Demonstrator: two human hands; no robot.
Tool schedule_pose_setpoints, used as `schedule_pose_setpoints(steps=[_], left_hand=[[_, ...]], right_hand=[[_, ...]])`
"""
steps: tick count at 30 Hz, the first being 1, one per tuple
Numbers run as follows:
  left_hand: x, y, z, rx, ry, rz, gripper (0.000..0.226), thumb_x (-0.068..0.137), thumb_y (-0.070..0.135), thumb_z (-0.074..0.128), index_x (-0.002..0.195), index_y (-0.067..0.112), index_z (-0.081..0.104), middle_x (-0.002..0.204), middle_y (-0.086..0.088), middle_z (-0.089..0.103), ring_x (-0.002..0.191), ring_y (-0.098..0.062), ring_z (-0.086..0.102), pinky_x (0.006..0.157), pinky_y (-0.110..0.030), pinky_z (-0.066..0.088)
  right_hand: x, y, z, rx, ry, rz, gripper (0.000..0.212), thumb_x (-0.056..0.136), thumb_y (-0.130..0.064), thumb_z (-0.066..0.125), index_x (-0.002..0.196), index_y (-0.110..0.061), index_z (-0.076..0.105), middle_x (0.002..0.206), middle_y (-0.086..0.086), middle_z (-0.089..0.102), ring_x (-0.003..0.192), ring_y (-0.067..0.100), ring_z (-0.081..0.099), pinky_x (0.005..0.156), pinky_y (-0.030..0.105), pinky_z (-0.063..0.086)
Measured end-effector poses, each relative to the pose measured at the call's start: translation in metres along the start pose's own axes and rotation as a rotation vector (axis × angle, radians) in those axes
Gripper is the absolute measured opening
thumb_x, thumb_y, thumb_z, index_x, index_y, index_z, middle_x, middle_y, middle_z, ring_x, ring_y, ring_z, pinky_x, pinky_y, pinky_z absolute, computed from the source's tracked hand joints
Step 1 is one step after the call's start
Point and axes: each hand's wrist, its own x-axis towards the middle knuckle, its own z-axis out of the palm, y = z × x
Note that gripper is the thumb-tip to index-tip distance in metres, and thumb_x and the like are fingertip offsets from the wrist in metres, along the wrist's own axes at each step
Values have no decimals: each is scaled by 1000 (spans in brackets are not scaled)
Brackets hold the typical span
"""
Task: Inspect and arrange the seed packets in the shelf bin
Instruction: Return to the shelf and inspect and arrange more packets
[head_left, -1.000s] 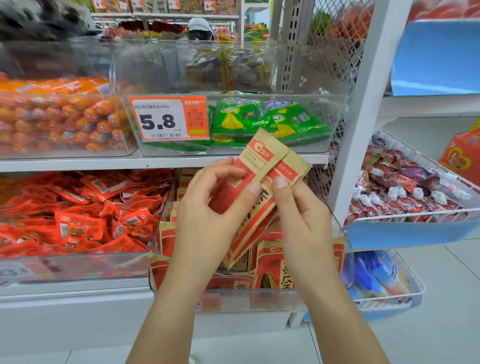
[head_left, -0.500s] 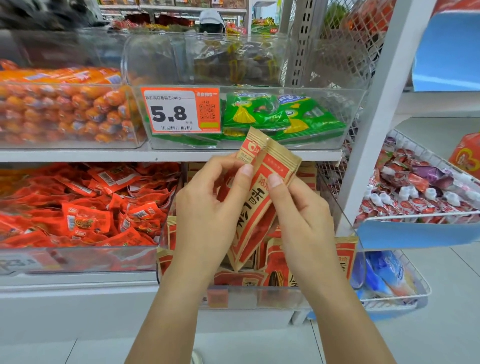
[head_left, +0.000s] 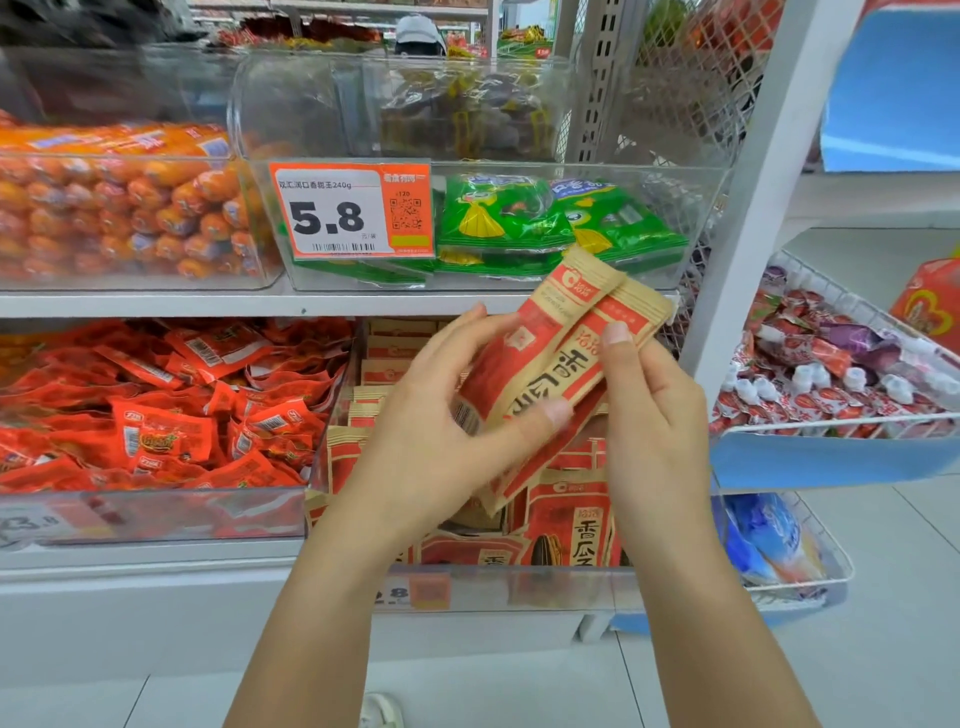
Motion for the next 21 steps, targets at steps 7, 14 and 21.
schedule_pose_setpoints(steps=[7, 14, 21], left_hand=[[-1, -2, 8, -51, -61, -52, 68, 60, 65, 69, 123, 51, 48, 122, 34, 57, 115, 11, 53, 91, -15, 41], [-1, -5, 4, -268, -214, -111, 64, 66, 57, 65, 127, 38, 55, 127, 15, 63, 116, -1, 60, 91, -23, 51], [1, -6, 5, -289, -276, -131, 50, 65, 58, 54, 115, 51, 61, 112, 23, 68, 107, 2, 63, 82, -13, 48]], right_hand=[[7, -5, -10, 146, -38, 109, 32, 100, -38, 48, 84, -26, 73, 83, -9, 74, 85, 8, 69, 86, 37, 53], [11, -3, -17, 254, -133, 231, 61, 80, -51, 59, 126, -10, 58, 110, 12, 69, 98, 17, 68, 83, 30, 52], [10, -1, -14, 244, -90, 208, 42, 78, -47, 63, 113, -23, 61, 101, -2, 71, 99, 14, 68, 89, 32, 52]])
